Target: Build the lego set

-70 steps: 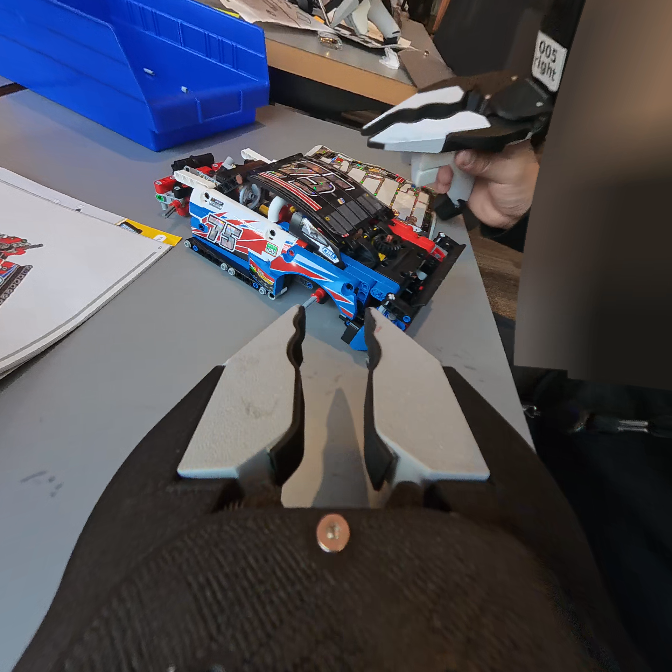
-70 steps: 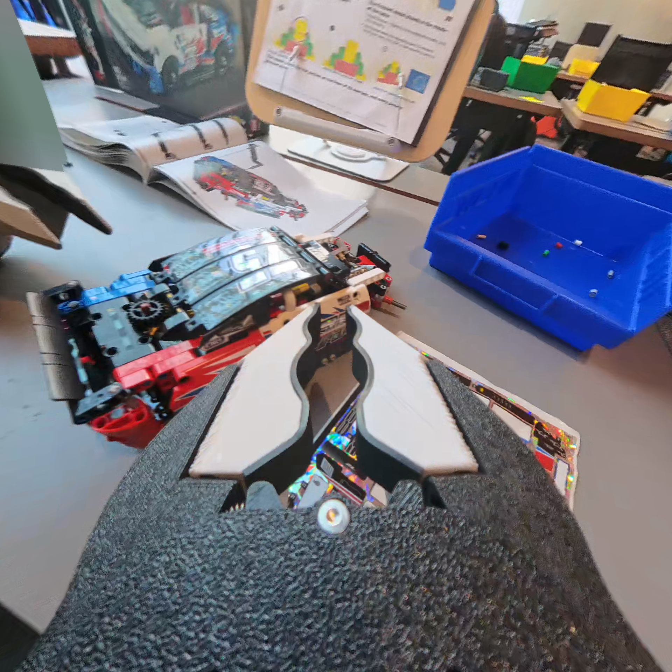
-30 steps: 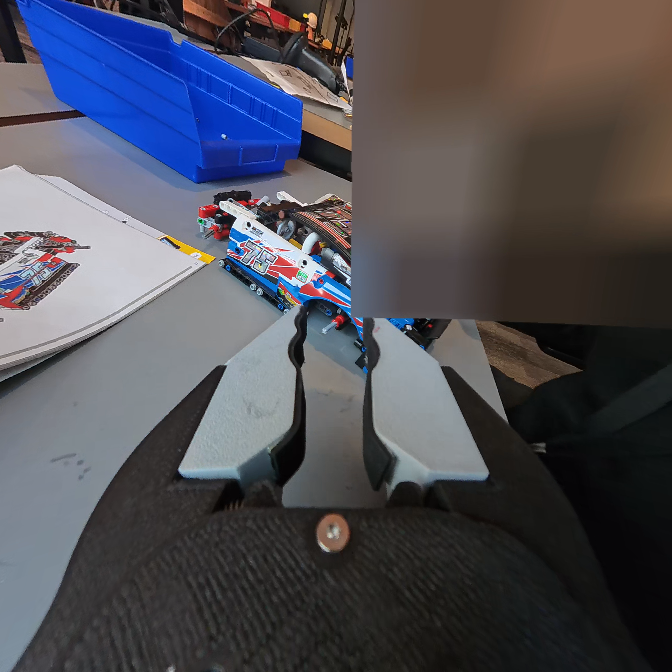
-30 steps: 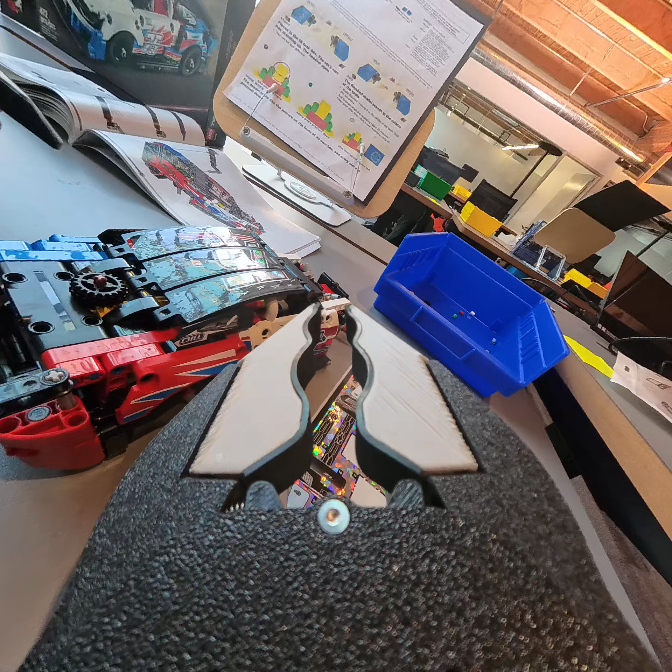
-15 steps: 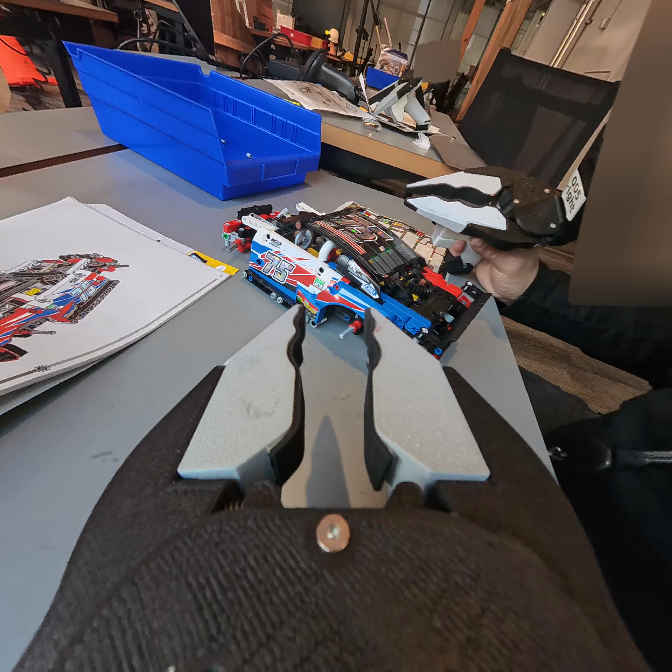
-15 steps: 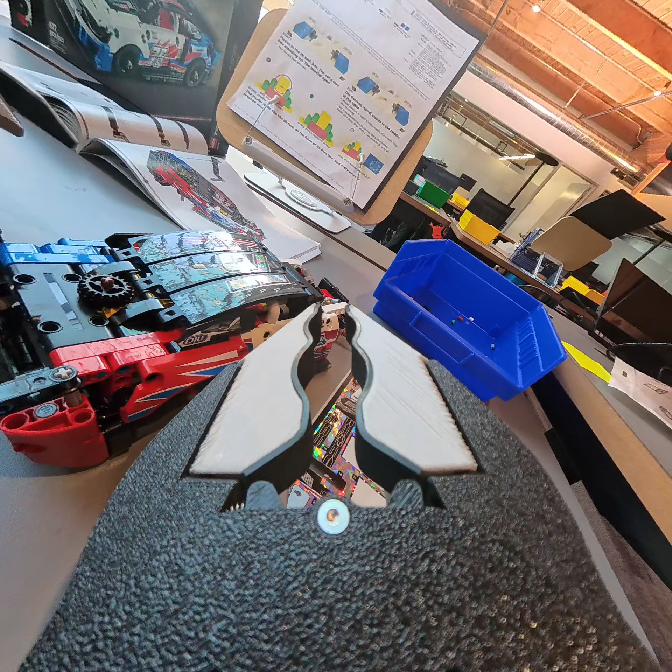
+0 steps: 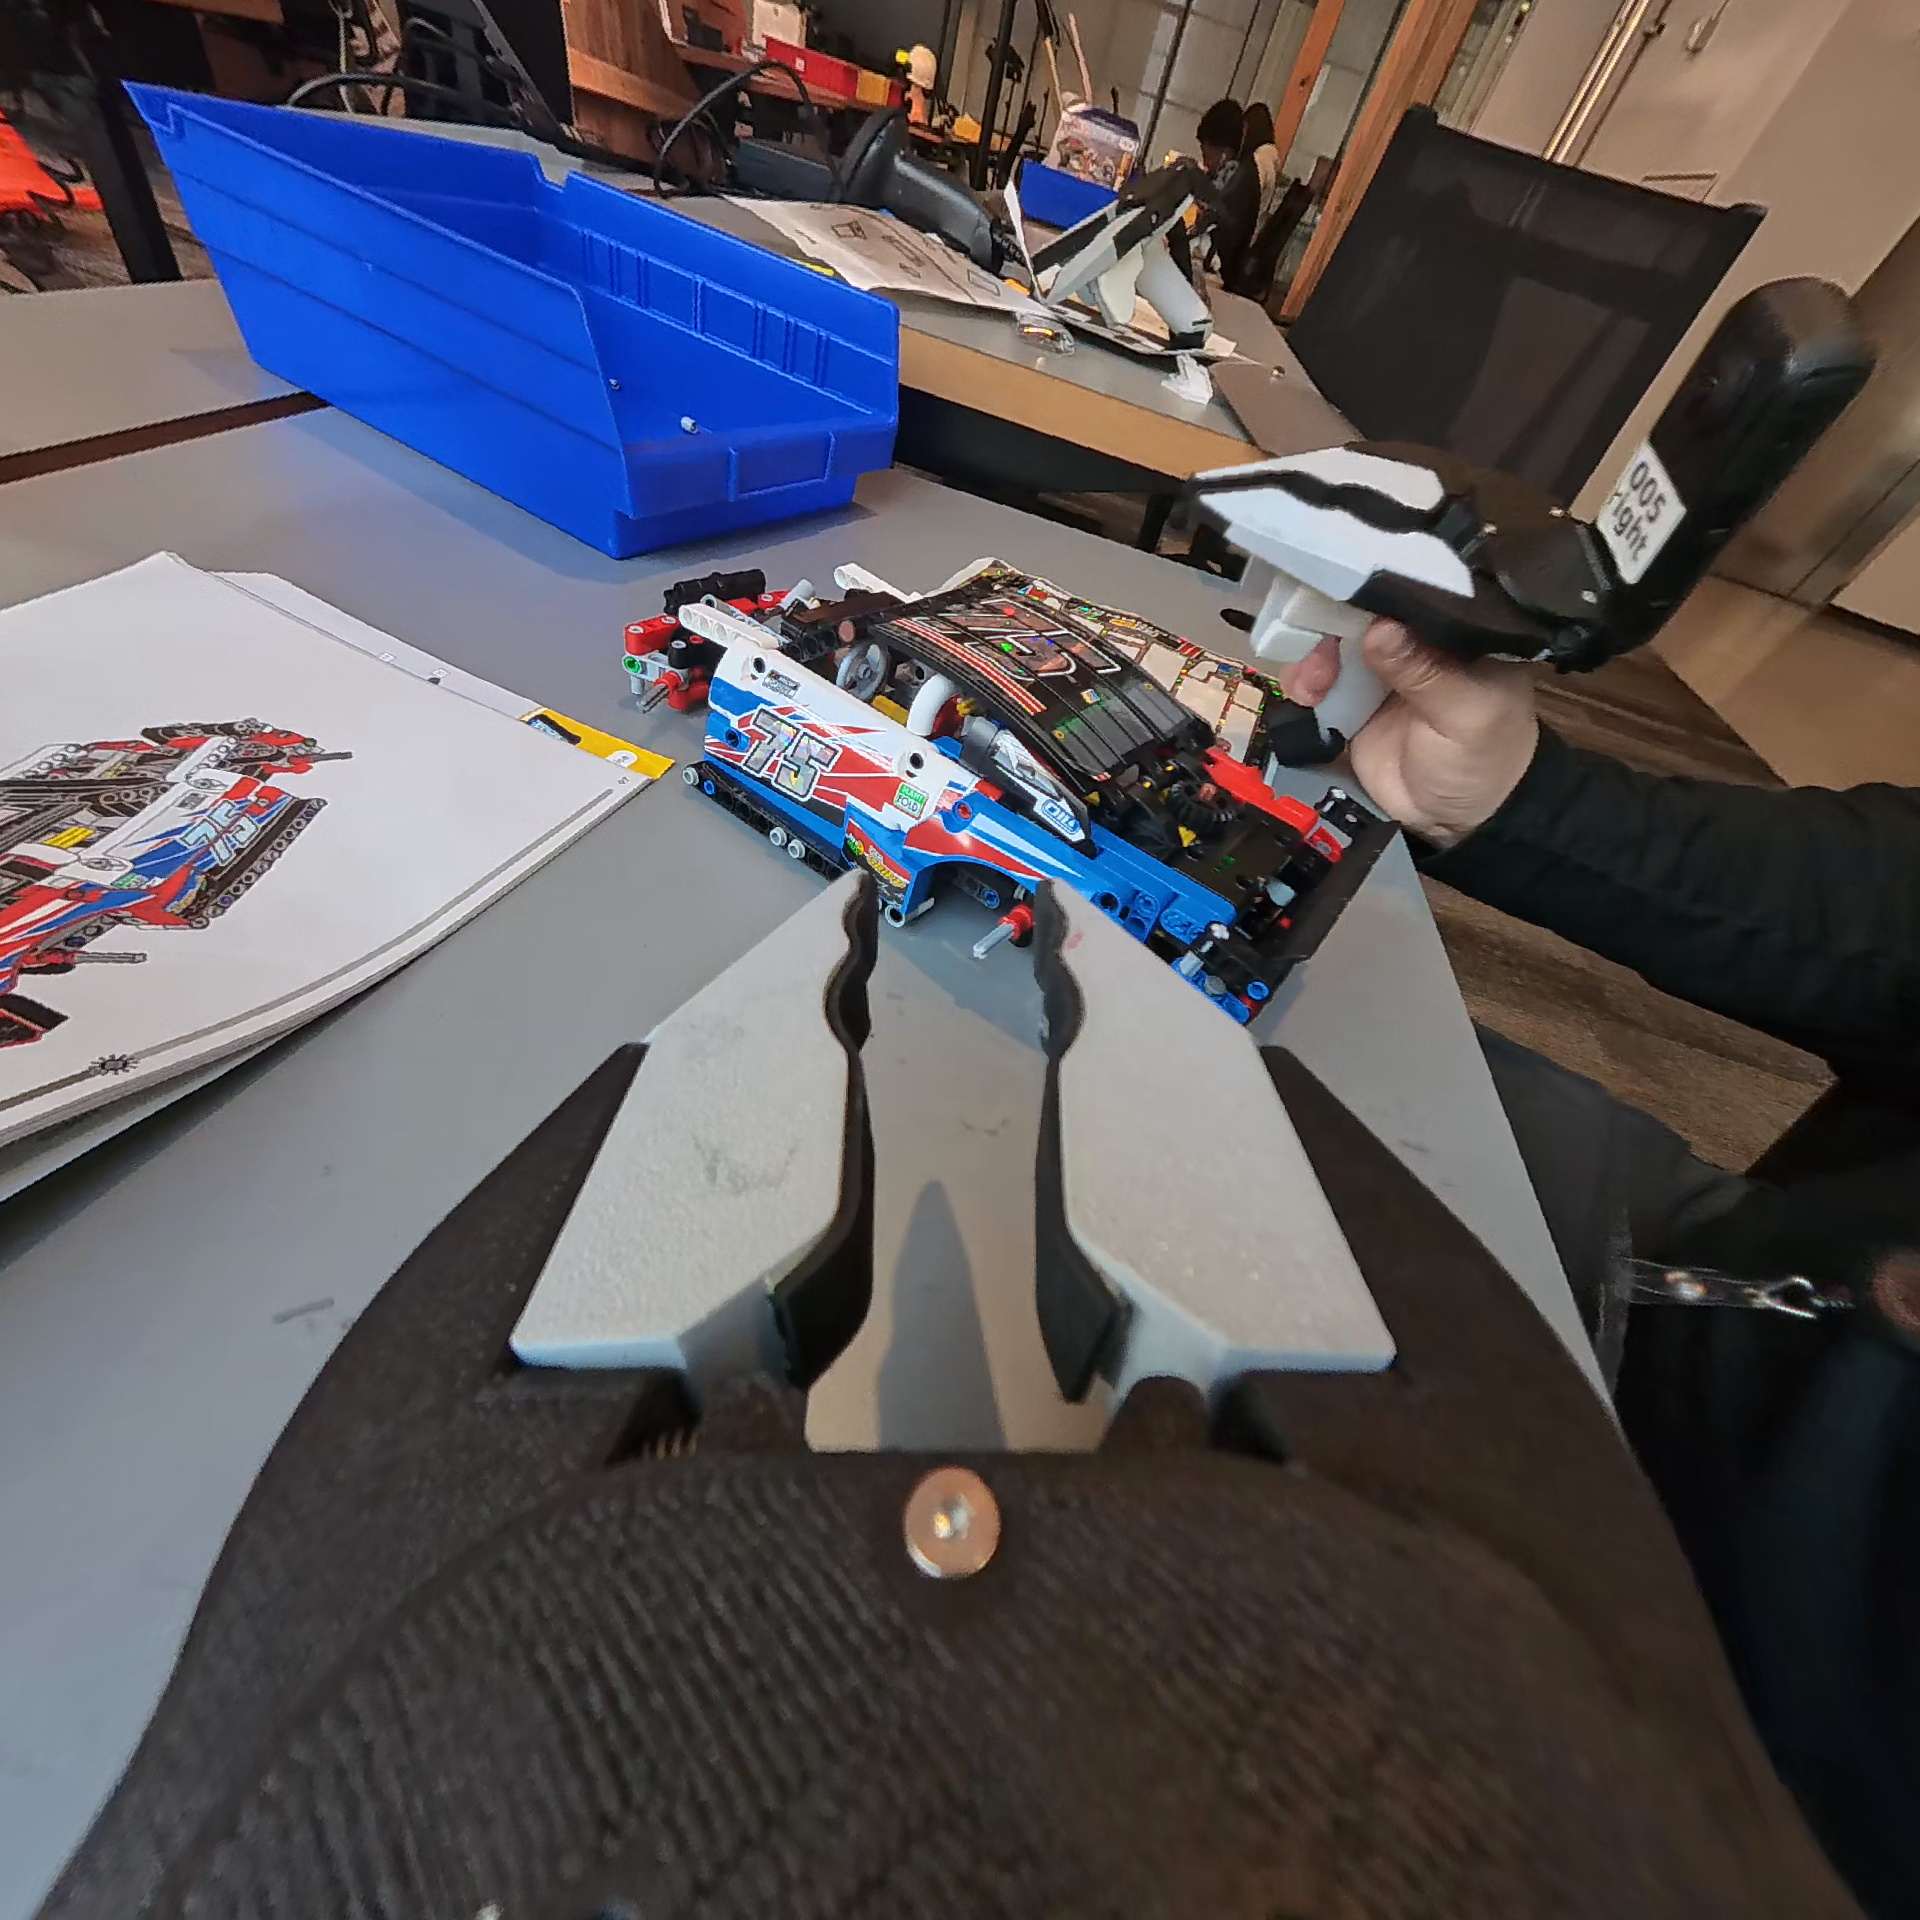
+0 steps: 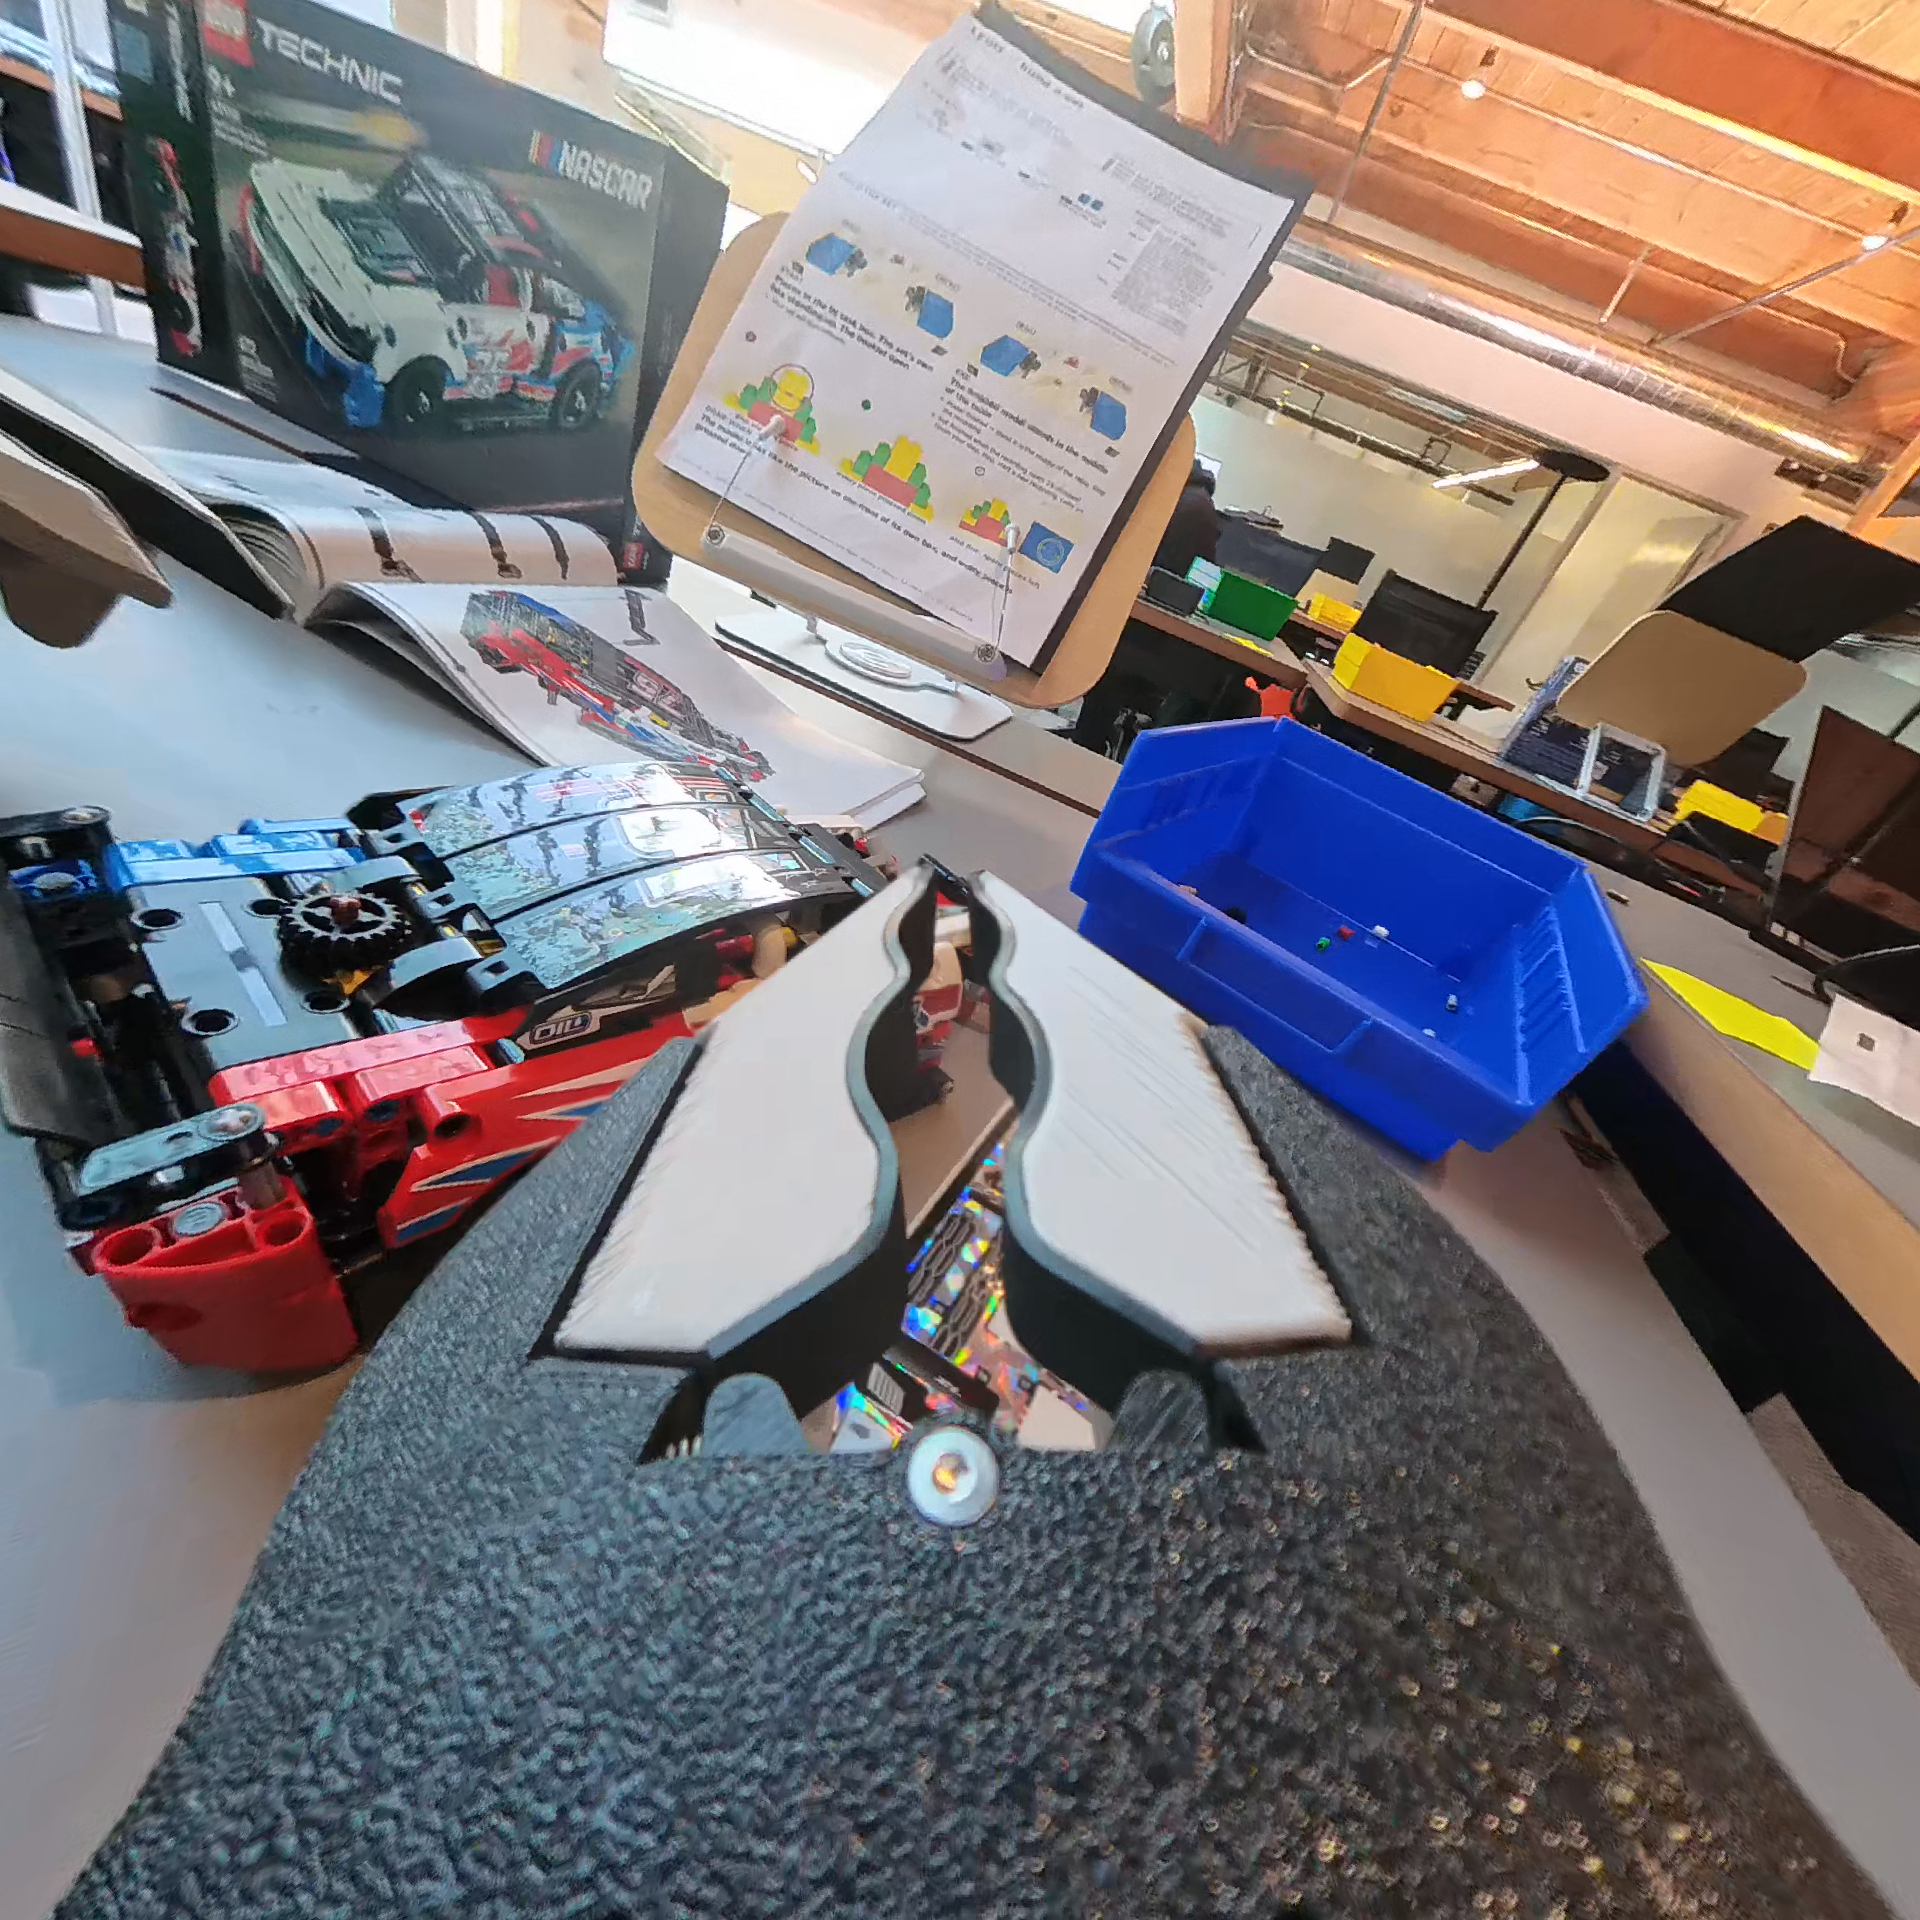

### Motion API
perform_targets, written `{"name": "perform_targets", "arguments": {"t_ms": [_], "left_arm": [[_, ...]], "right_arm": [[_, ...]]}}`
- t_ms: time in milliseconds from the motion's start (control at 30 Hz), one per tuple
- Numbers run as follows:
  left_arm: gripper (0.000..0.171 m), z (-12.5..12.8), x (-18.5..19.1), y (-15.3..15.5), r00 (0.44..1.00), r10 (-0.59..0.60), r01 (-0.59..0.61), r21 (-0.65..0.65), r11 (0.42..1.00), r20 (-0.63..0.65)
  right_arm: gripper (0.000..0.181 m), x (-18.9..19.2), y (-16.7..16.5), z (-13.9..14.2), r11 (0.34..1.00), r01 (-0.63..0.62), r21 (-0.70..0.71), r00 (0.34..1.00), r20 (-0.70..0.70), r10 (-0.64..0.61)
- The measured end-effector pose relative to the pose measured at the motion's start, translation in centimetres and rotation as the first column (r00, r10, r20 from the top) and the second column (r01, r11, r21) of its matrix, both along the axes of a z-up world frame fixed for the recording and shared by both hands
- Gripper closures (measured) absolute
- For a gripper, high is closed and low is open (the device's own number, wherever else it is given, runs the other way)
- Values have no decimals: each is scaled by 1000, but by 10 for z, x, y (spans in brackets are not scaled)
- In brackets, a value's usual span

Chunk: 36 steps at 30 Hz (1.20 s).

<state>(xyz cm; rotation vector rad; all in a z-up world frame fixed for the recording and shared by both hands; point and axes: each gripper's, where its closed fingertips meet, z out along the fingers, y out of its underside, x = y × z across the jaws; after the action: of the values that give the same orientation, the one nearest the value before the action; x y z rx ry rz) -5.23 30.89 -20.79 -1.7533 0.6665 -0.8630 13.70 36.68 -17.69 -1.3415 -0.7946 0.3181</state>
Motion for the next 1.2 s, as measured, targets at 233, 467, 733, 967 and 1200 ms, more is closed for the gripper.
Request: {"name": "perform_targets", "arguments": {"t_ms": [233,467,733,967,1200], "left_arm": [[143,7,-4,-1,1000,21,-22,44,999,23],[141,5,9,-21,999,-19,19,2,1000,44],[148,14,31,-40,996,-32,27,57,998,80],[156,0,72,-50,991,-125,127,47,991,-45],[171,-23,76,-40,981,-117,107,-70,992,-152]], "right_arm": [[181,-12,-19,6,982,-164,-95,983,-97,155],[181,-44,-79,-5,803,-502,-323,854,-36,519],[181,-48,-106,-27,759,-493,-426,773,186,606],[181,-46,-101,-59,763,-443,-471,746,277,605],[181,-43,-98,-35,727,-503,-467,776,126,618]]}}
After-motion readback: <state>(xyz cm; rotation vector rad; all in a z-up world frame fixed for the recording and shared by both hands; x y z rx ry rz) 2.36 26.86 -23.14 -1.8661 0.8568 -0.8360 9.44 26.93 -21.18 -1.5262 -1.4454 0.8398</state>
